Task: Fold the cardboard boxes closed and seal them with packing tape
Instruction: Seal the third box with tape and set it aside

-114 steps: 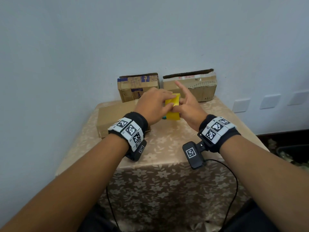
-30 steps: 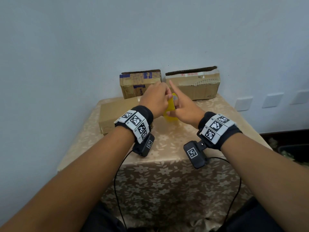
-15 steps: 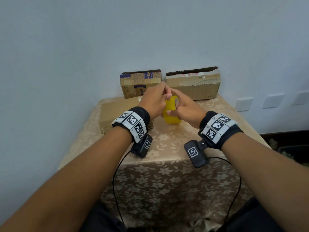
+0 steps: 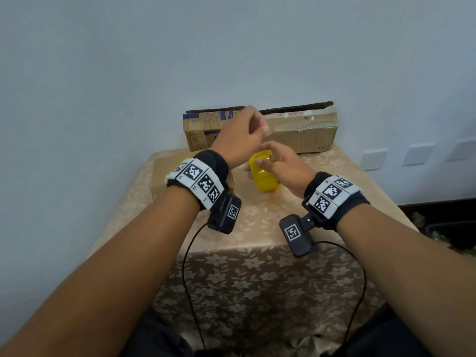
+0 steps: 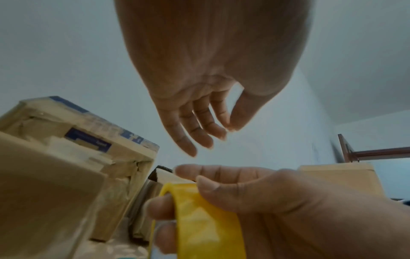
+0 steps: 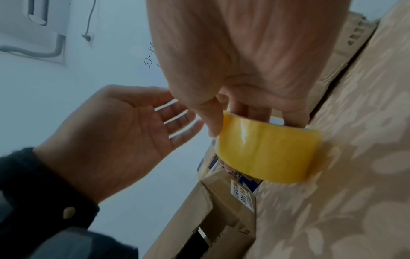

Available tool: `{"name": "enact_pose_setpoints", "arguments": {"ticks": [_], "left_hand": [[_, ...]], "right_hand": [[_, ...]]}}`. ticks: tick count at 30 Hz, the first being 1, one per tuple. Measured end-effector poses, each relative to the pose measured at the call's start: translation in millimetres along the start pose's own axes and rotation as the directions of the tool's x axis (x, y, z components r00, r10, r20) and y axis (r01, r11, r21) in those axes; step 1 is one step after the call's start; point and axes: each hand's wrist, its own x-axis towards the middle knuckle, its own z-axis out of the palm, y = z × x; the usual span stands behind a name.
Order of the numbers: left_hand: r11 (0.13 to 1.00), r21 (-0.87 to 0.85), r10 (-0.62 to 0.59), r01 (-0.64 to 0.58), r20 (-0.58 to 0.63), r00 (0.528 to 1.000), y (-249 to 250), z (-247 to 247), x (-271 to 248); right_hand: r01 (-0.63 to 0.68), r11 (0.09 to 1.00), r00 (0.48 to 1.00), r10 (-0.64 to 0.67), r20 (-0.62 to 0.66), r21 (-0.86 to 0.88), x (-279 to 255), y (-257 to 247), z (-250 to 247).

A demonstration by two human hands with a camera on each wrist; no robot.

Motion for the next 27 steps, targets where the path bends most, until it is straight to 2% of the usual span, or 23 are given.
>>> {"name": "enact_pose_setpoints", "arguments": {"ticks": [4,8,10,12,17,22,27], "left_hand": [[0.999,-0.007,-0.043,0.043,-0.012,0.999,-9.0,-1.4,-6.4],[0.989,0.103,-0.101,0.106,-0.055,0.993,-14.3,-2.4,-8.5],[0.971,0.222,-0.076,0.085,-0.046,0.996,-15.6,-5.7,-7.9],[0.954,0.295,-0.063,0.052,0.029,0.998,-15.3,-7.1,-9.1],[0.946,0.324,-0.048,0.0,0.14,0.989,-12.8,-3.7,-13.3],[0.942,0.333,-0.007,-0.035,0.124,0.992,-15.1,1.1,-13.3],[0.936,0.341,0.057,-0.084,0.089,0.994,-19.4,5.9,-13.9]], "right_hand": [[-0.016,0.999,1.0,0.016,-0.003,0.045,-1.2,0.6,-4.4],[-0.024,0.997,1.0,0.024,0.006,0.068,-1.7,0.9,-6.2],[-0.039,0.994,0.999,0.039,-0.003,0.104,-1.0,0.2,-6.7],[-0.05,0.989,0.998,0.053,-0.022,0.138,-1.5,-1.0,-7.5],[-0.06,0.988,0.996,0.069,-0.059,0.144,0.2,0.0,-12.3],[-0.04,0.982,0.996,0.054,-0.07,0.182,3.2,1.3,-16.5],[-0.069,0.957,0.982,0.115,-0.148,0.28,9.2,3.2,-16.8]]}}
